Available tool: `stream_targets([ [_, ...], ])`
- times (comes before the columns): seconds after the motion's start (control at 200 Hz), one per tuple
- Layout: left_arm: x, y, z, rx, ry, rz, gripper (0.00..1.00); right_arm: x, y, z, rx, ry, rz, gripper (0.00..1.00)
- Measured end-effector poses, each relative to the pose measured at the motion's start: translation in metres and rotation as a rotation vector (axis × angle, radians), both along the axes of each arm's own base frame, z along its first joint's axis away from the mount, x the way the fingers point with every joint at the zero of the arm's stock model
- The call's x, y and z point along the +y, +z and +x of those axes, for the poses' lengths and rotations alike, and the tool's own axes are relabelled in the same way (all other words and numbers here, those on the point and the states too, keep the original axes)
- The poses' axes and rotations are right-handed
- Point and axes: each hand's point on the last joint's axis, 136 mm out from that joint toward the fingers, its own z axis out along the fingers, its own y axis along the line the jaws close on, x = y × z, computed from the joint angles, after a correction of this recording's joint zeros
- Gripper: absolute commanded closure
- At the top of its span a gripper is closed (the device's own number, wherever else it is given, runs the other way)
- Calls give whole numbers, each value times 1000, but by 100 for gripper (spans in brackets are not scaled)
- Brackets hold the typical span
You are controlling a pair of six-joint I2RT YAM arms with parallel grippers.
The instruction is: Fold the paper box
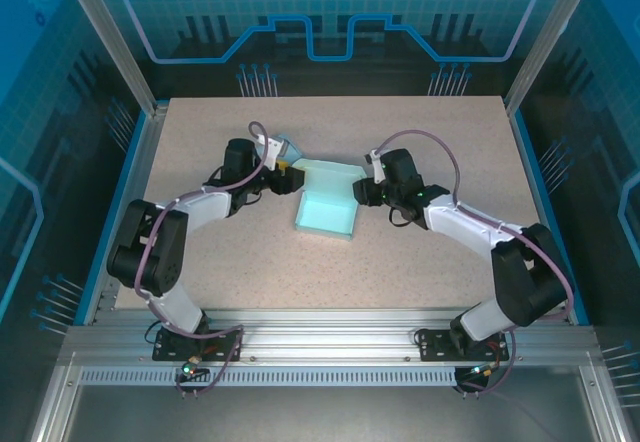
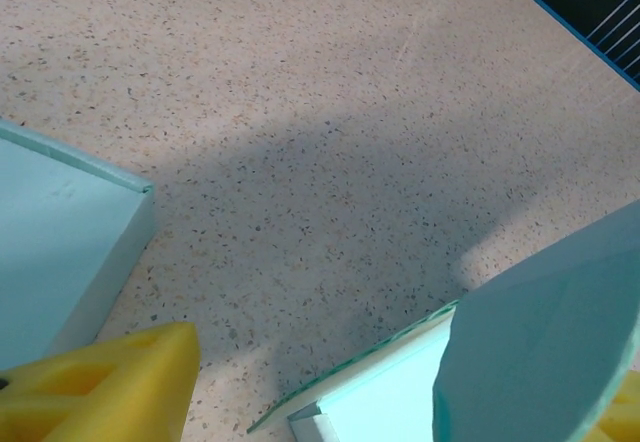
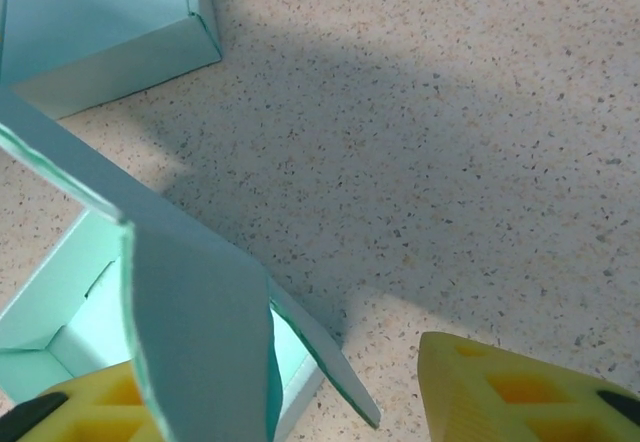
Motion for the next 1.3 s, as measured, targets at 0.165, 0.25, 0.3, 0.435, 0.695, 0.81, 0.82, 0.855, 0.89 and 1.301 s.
stream_targets([
  [0.165, -10, -8, -1, 24, -27, 18, 54, 0, -9, 0, 20, 2, -9, 58],
  [0.25, -13, -12, -3, 30, -39, 28, 62, 0, -11, 0, 24, 2, -11, 66],
  [0.3, -14, -13, -4, 32, -41, 33, 65, 0, -11, 0, 24, 2, -13, 71],
  [0.435, -16, -13, -4, 31, -34, 42, 71, -1, -12, 1, 21, -4, -22, 81],
  [0.695, -35, -17, -7, 25, 23, 86, 93, -7, -15, 5, -7, -44, -88, 92],
  [0.81, -36, -17, -5, 11, 97, 113, 98, -6, -12, 8, -52, -72, -134, 93],
  [0.82, -36, -17, -5, 11, 106, 112, 98, -6, -12, 8, -56, -74, -140, 93],
  [0.855, -36, -16, -5, 4, 130, 113, 98, -6, -10, 9, -71, -80, -153, 93],
  [0.89, -37, -13, -5, -3, 154, 111, 98, -5, -8, 10, -88, -85, -164, 92],
  [1.301, -38, 11, 3, -85, 317, 80, 100, 2, 8, 42, -218, -130, -224, 83],
])
